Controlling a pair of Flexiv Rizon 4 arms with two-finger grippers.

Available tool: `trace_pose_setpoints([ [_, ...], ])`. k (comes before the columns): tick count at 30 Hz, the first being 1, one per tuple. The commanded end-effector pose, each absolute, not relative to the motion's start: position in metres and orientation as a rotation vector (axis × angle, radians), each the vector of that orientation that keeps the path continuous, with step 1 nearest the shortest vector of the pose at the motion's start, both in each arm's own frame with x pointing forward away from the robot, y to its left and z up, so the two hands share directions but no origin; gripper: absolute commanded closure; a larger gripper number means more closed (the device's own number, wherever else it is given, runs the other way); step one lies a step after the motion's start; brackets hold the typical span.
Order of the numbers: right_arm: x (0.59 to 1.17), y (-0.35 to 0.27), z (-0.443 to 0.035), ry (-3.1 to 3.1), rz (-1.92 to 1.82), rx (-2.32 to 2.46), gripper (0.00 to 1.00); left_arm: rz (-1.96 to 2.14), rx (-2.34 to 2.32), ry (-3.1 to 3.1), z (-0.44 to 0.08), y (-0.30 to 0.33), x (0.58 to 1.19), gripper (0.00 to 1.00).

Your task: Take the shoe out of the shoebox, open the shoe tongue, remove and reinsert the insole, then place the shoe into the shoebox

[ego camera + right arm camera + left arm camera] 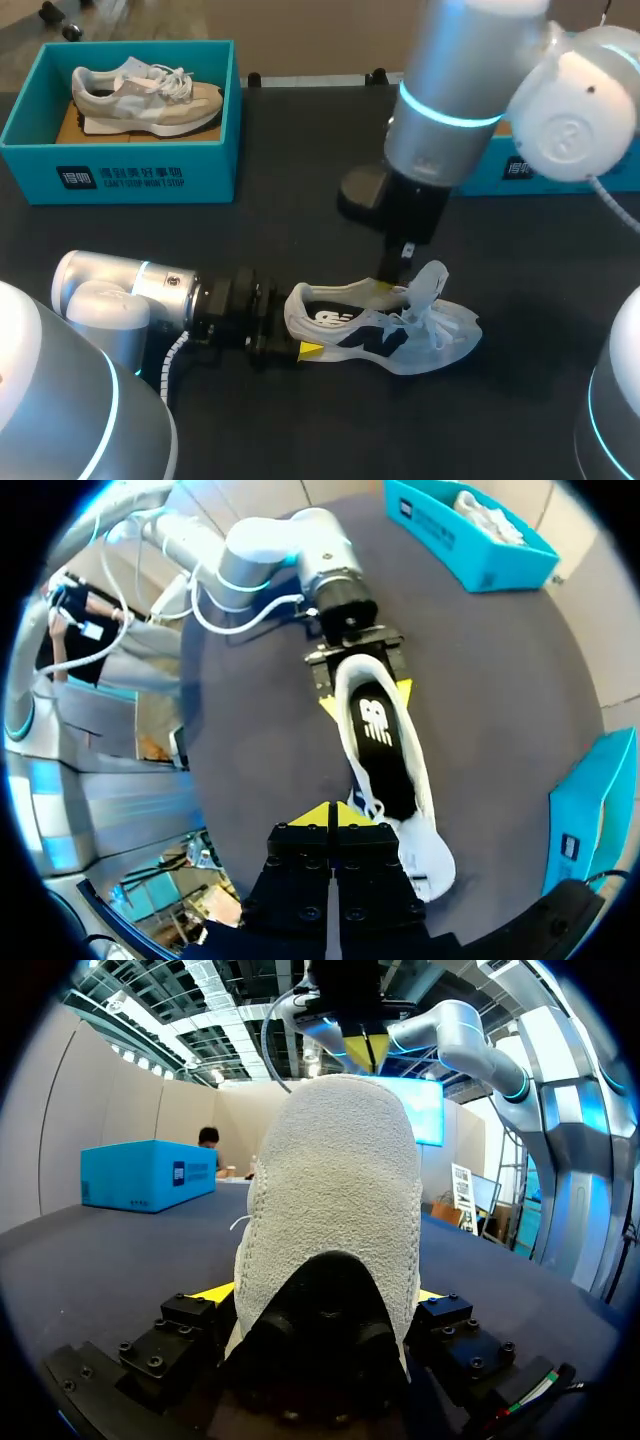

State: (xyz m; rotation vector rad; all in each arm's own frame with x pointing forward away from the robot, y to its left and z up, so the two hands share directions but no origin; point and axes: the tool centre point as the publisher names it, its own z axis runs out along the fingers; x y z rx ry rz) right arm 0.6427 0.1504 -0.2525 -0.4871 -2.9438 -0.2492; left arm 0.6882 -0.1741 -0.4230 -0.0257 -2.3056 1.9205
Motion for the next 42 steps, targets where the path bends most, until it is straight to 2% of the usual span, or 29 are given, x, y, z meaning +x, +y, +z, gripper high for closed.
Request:
trace_pose_setpoints([
  [1,0.641,0.181,-0.277,-2.978,-0.196,-0.435,1.0,1.916,-0.025,-2.308,-0.423,-0.174,0.688,1.0],
  [15,0.644,0.19,-0.284,-2.973,-0.252,-0.372,1.0,1.916,-0.025,-2.308,-0.423,-0.174,0.688,1.0],
  [24,0.653,0.218,-0.307,-3.092,-0.211,-0.255,1.0,1.916,-0.025,-2.308,-0.423,-0.174,0.688,1.0],
  [36,0.655,0.218,-0.31,-3.133,-0.217,-0.322,1.0,1.916,-0.025,-2.308,-0.423,-0.174,0.688,1.0],
  [42,0.661,0.213,-0.327,-3.163,-0.209,-0.26,1.0,1.916,-0.025,-2.308,-0.423,-0.174,0.688,1.0],
])
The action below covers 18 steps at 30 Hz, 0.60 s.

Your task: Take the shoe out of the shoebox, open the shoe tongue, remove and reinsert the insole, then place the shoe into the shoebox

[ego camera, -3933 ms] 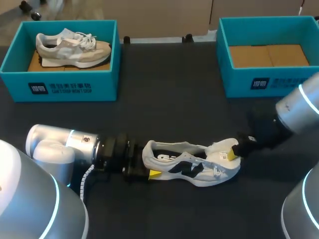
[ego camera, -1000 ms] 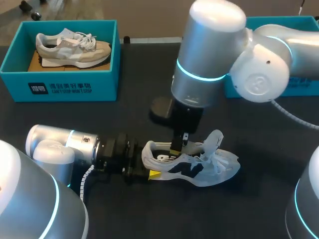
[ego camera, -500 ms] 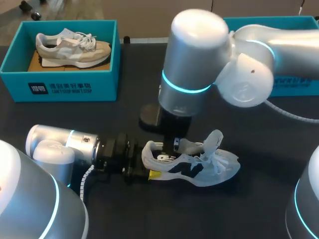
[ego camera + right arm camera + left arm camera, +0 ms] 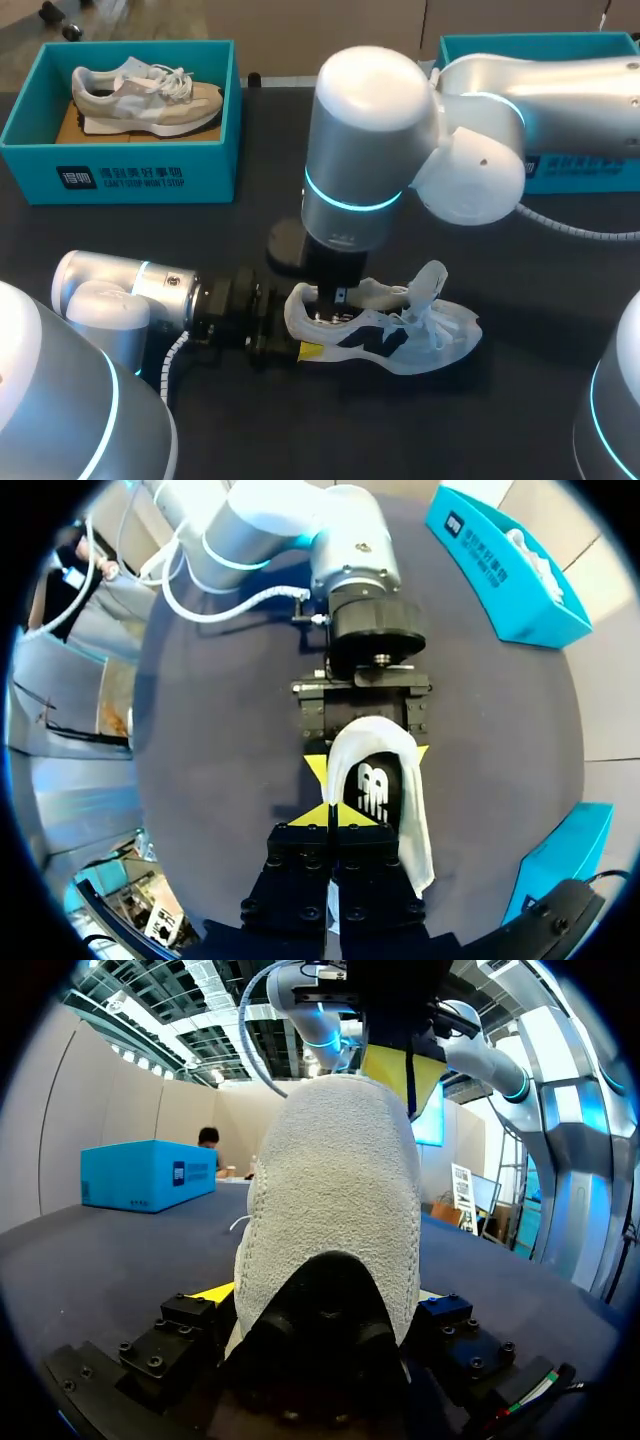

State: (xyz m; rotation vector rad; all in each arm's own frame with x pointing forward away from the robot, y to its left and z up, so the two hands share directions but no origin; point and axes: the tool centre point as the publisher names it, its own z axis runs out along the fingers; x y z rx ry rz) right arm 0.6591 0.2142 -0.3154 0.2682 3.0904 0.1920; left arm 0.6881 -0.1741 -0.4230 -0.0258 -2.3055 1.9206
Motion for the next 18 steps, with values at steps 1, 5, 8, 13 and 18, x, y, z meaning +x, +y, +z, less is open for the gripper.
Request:
trace_pose_setpoints([
  [1,0.662,0.212,-0.328,3.082,0.205,0.239,1.0,1.916,-0.025,-2.308,-0.423,-0.174,0.688,1.0],
  [5,0.668,0.207,-0.334,3.064,0.204,0.204,1.0,1.916,-0.025,-2.308,-0.423,-0.174,0.688,1.0],
  [8,0.673,0.204,-0.339,3.058,0.202,0.201,1.0,1.916,-0.025,-2.308,-0.423,-0.174,0.688,1.0],
  [13,0.68,0.198,-0.35,3.048,0.192,0.221,1.0,1.916,-0.025,-2.308,-0.423,-0.174,0.688,1.0],
  [18,0.685,0.194,-0.357,3.053,0.186,0.223,1.0,1.916,-0.025,-2.308,-0.423,-0.174,0.688,1.0],
])
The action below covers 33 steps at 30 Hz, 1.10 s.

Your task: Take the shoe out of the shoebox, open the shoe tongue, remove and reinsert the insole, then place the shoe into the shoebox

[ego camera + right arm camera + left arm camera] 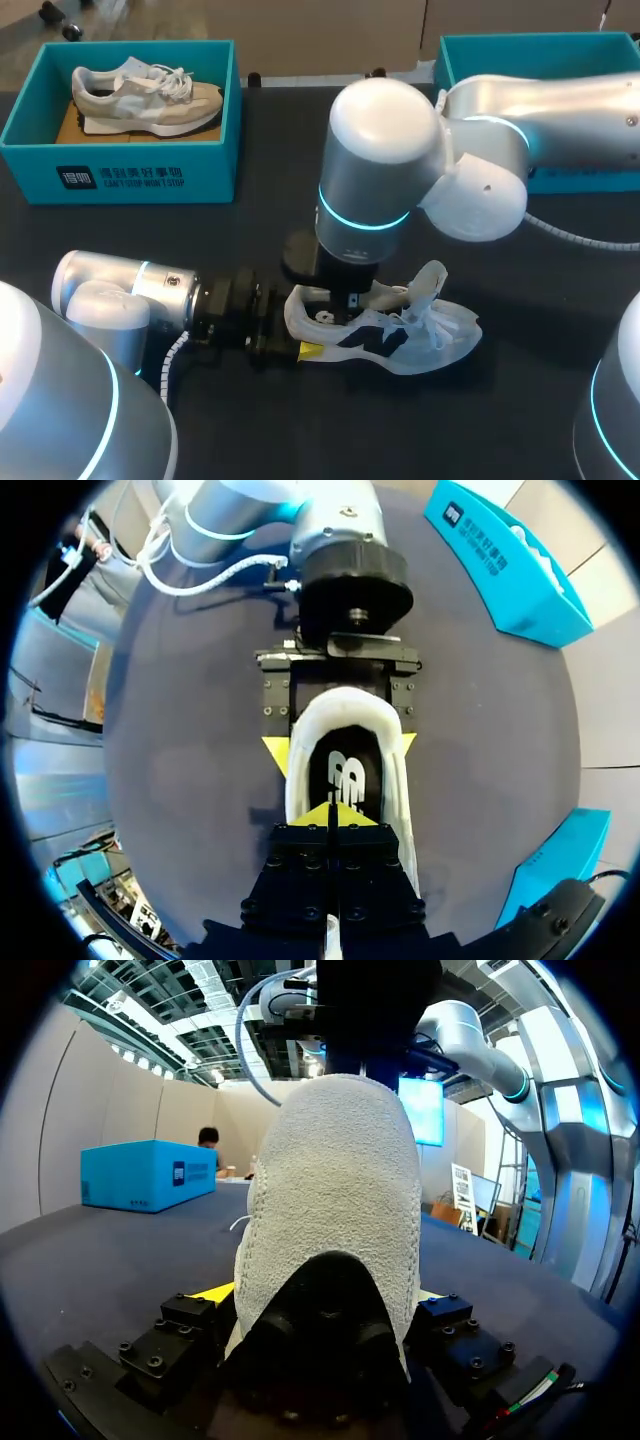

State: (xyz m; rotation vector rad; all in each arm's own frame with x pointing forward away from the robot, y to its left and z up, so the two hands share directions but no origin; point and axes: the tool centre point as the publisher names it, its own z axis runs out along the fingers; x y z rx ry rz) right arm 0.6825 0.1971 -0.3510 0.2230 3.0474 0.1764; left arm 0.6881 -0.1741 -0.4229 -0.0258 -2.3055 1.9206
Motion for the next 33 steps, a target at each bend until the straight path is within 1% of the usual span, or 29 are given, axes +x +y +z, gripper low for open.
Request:
trace_pose_setpoints([
  [1,0.686,0.193,-0.359,3.055,0.189,0.22,1.0,1.916,-0.025,-2.308,-0.423,-0.174,0.688,1.0],
  [10,0.694,0.175,-0.373,3.079,0.19,0.248,1.0,1.916,-0.025,-2.308,-0.423,-0.174,0.688,1.0],
  [33,0.705,0.14,-0.376,3.08,0.148,0.322,1.0,1.916,-0.025,-2.308,-0.423,-0.174,0.688,1.0],
])
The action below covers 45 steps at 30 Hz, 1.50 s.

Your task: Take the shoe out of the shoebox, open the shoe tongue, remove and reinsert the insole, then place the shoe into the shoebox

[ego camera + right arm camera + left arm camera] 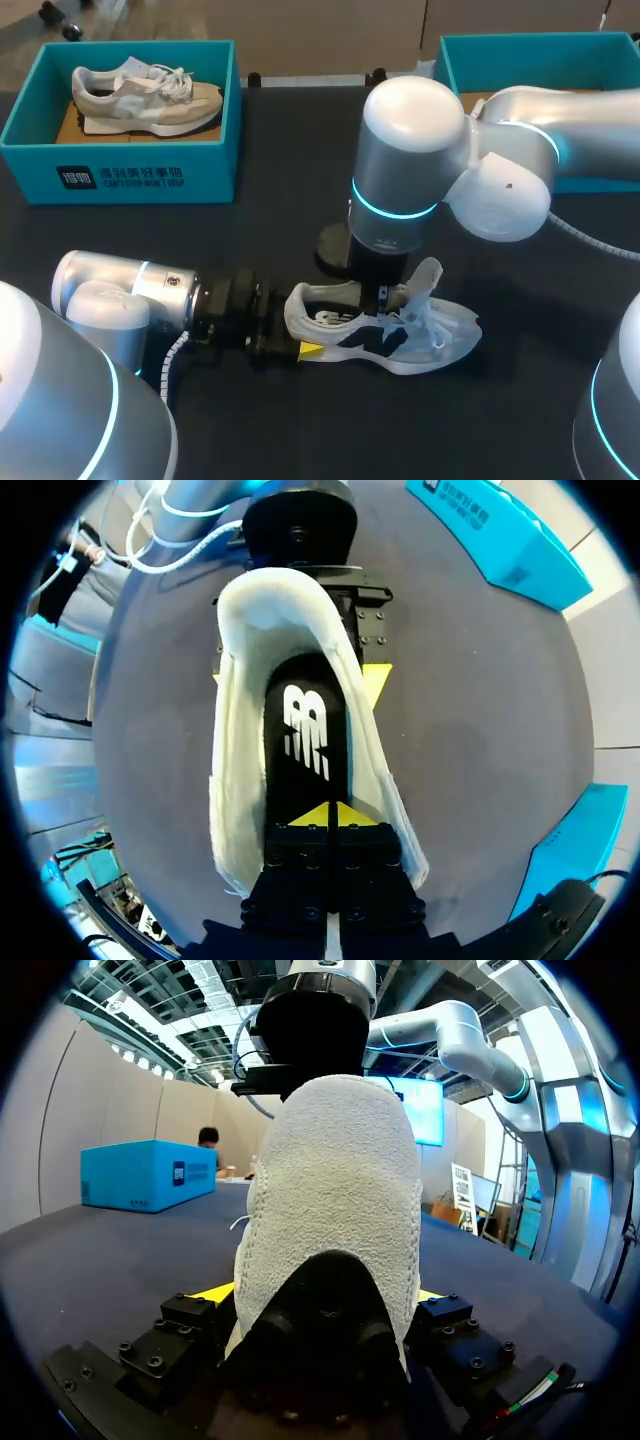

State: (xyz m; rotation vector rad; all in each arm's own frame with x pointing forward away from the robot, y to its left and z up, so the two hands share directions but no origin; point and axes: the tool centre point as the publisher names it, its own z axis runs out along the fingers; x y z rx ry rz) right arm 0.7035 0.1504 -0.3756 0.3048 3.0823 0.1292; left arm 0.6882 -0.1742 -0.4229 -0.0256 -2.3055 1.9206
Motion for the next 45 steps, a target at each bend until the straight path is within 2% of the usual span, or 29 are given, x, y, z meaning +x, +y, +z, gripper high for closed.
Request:
trace_pose_setpoints([
  [1,0.706,0.138,-0.377,3.08,0.151,0.326,1.0,1.916,-0.025,-2.308,-0.423,-0.174,0.688,1.0],
  [10,0.708,0.126,-0.386,3.114,0.162,0.336,1.0,1.916,-0.025,-2.308,-0.423,-0.174,0.688,1.0],
  [11,0.708,0.126,-0.387,3.116,0.163,0.335,0.98,1.916,-0.025,-2.308,-0.423,-0.174,0.688,1.0],
  [15,0.708,0.13,-0.392,3.133,0.162,0.319,0.78,1.916,-0.025,-2.308,-0.423,-0.174,0.688,1.0],
  [20,0.706,0.137,-0.392,3.143,0.167,0.289,0.73,1.916,-0.025,-2.308,-0.423,-0.174,0.688,1.0],
  [31,0.698,0.143,-0.411,3.198,0.136,0.31,0.71,1.916,-0.025,-2.308,-0.423,-0.174,0.688,1.0],
  [37,0.699,0.139,-0.399,3.156,0.133,0.344,0.71,1.916,-0.025,-2.308,-0.423,-0.174,0.688,1.0],
  [40,0.702,0.138,-0.392,3.135,0.119,0.349,0.65,1.916,-0.025,-2.308,-0.423,-0.174,0.688,1.0],
  [45,0.706,0.138,-0.393,3.122,0.107,0.365,0.64,1.916,-0.025,-2.308,-0.423,-0.174,0.688,1.0],
])
